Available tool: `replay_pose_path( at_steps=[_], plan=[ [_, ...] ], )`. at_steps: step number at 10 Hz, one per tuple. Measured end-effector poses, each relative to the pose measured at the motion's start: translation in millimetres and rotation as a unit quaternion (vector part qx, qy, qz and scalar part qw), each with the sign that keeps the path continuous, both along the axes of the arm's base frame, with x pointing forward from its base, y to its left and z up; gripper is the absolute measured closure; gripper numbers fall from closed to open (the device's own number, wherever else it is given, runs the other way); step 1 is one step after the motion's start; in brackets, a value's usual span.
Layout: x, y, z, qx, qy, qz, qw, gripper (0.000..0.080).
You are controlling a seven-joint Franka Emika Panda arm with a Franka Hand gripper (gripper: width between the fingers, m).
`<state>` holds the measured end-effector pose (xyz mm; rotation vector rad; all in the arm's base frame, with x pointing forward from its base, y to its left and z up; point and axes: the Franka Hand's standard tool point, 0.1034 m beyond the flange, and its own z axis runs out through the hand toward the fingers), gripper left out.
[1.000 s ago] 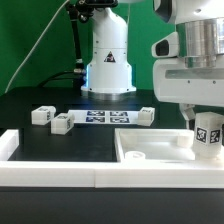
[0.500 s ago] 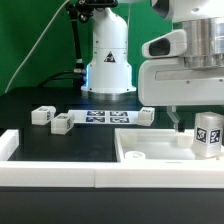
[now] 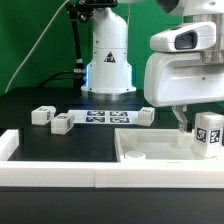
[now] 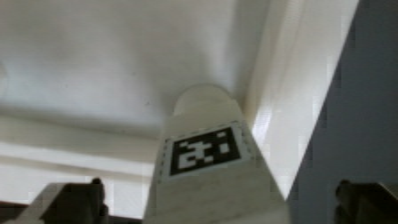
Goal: Assemble one leg
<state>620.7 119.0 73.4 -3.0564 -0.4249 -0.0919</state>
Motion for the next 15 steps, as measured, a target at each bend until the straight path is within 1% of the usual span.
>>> replay_pose_path(
  at_steps=[2,3,4,5,7,8,9,11,12,13,15],
  plan=[
    [0.0,-0.2,-0.2,-0.001,-0.001,0.013,1.0,0.016],
    [0.0,-0.2,-0.2,-0.001,-0.001,0.013,1.0,0.0355],
    [-0.1,-0.2,-0.2,-0.001,-0.001,0.013,1.0,0.0355],
    [-0.1,-0.1,-0.2,0.0,0.0,0.006,1.0,0.0515],
    [0.0,0.1,-0.1,0.003,0.003,-0.04,0.999,0.0511],
    [0.1,0.0,-0.2,0.006,0.007,-0.109,0.994,0.0511],
    [0.0,0.0,-0.4,0.007,0.011,-0.182,0.983,0.0511],
    [-0.5,0.3,-1.1,0.008,0.016,-0.307,0.952,0.0511],
    [-0.3,-0.2,-1.5,0.013,0.017,-0.374,0.927,0.0509],
    [-1.7,1.3,-2.0,0.018,0.019,-0.439,0.898,0.0509],
    [-2.6,3.9,-1.9,0.02,0.021,-0.557,0.83,0.0509]
  ],
)
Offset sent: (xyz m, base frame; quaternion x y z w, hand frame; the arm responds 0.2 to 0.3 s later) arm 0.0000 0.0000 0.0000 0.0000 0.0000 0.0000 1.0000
